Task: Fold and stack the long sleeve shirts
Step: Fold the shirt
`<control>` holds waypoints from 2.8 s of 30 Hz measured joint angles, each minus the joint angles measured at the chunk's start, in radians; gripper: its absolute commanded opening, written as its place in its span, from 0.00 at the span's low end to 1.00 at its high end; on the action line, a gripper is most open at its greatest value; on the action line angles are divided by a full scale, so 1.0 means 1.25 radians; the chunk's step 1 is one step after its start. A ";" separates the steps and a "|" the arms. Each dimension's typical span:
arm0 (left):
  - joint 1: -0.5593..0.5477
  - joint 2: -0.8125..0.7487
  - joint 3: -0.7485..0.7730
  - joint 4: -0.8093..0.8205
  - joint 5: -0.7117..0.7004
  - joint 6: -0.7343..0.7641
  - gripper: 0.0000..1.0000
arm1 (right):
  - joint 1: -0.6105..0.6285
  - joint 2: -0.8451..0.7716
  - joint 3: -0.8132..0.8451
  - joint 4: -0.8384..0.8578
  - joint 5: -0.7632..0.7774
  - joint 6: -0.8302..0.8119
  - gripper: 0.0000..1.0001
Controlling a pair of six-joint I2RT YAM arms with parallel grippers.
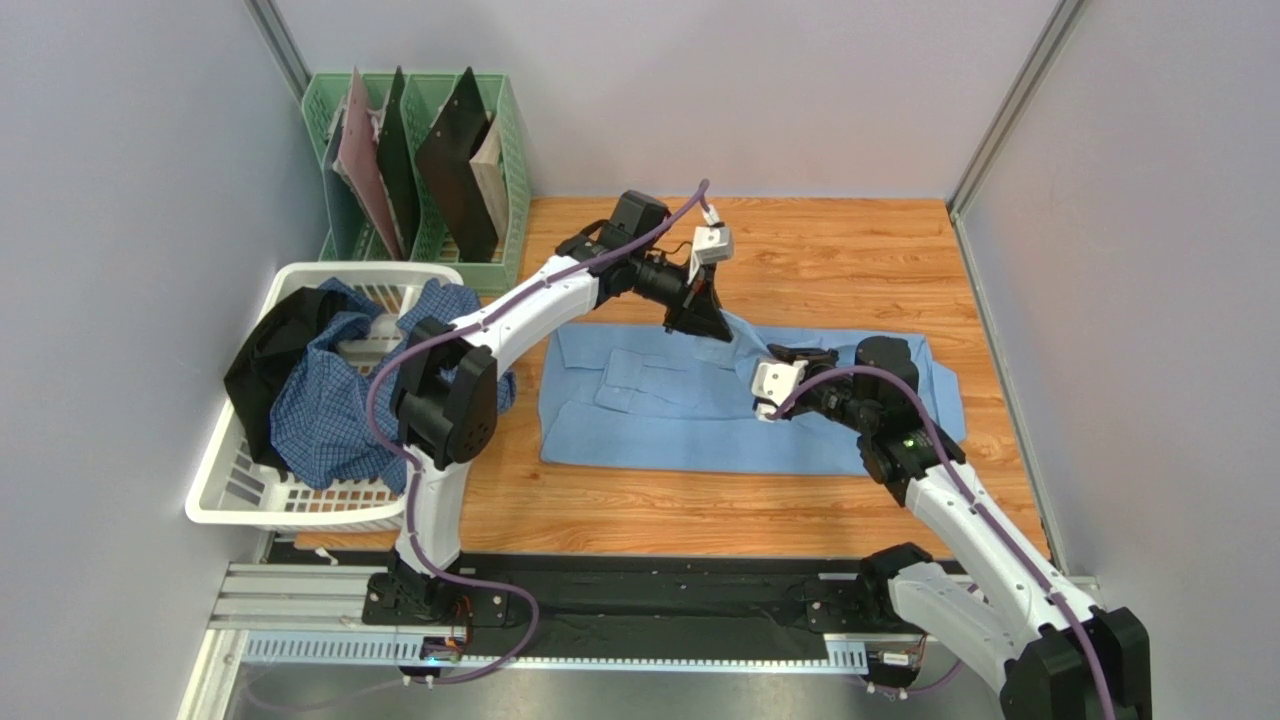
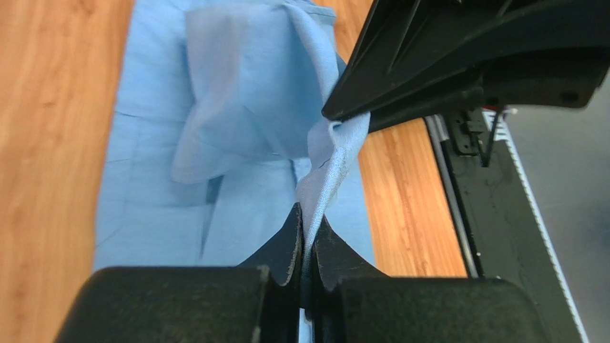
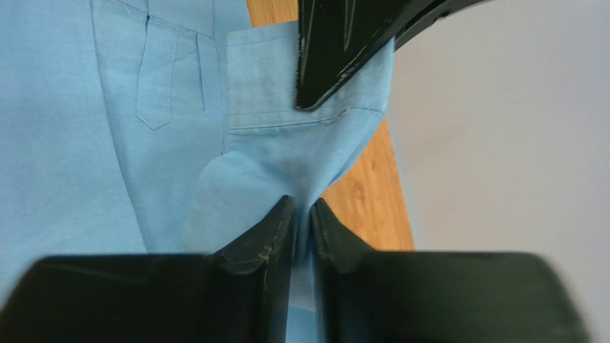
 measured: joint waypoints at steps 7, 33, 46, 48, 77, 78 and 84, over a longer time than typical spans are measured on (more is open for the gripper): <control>-0.003 0.006 0.161 -0.043 -0.267 0.107 0.00 | -0.031 0.000 0.011 -0.040 0.122 0.125 0.96; -0.035 -0.255 -0.338 0.098 -0.449 0.642 0.00 | -0.473 0.107 0.187 -0.449 0.136 0.360 0.82; 0.042 -0.277 -0.528 0.102 -0.439 0.993 0.00 | -0.515 0.236 0.234 -0.588 0.079 0.311 0.51; 0.050 -0.277 -0.544 0.129 -0.439 1.041 0.12 | -0.515 0.256 0.244 -0.597 0.074 0.311 0.50; 0.186 -0.284 -0.280 -0.173 -0.523 0.552 0.64 | -0.385 0.764 0.502 -0.587 0.349 0.483 0.27; 0.186 -0.279 -0.280 -0.178 -0.532 0.540 0.63 | -0.378 0.802 0.552 -0.593 0.364 0.484 0.27; 0.162 -0.216 -0.279 -0.201 -0.640 0.520 0.57 | -0.287 0.977 0.811 -0.517 0.449 0.486 0.29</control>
